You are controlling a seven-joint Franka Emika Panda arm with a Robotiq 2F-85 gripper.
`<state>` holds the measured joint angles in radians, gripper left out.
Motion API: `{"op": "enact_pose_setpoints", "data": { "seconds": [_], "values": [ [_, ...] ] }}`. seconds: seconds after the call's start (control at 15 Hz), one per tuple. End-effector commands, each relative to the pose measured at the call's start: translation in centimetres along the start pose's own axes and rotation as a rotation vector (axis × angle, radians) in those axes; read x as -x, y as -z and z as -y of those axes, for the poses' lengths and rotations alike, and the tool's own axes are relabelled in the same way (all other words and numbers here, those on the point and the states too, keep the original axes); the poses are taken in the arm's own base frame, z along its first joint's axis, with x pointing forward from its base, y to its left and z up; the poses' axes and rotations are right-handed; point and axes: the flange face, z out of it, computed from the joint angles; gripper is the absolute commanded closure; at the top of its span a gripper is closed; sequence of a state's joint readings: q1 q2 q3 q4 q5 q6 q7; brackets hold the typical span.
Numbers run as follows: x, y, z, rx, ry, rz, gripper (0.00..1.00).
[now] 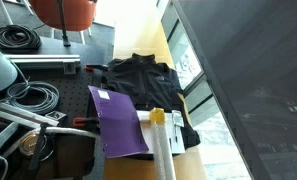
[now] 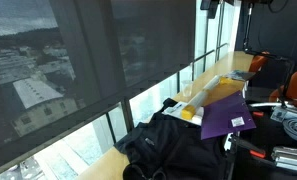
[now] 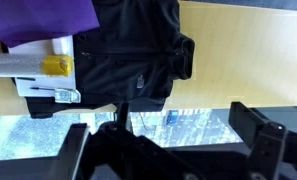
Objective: Pull the zipper of the black vest upwards
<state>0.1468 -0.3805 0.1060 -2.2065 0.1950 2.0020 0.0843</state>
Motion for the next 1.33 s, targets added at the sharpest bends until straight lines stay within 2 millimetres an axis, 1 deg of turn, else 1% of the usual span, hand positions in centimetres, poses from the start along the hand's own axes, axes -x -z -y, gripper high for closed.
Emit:
{"op": "enact_pose_setpoints", "data": {
  "seconds": [0.0, 0.73, 0.93, 1.07, 1.27],
  "values": [
    [0.0, 0.1, 0.0, 0.000, 0.000, -0.001, 0.00],
    [0.0, 0.2, 0.0, 0.000, 0.001, -0.002, 0.00],
    [-0.3, -2.0, -0.4, 0.022, 0.001, -0.030, 0.00],
    [-0.9, -4.2, -1.1, 0.039, 0.005, -0.086, 0.00],
    [-2.1, -8.6, -2.9, 0.056, -0.006, -0.155, 0.00]
  ]
}}
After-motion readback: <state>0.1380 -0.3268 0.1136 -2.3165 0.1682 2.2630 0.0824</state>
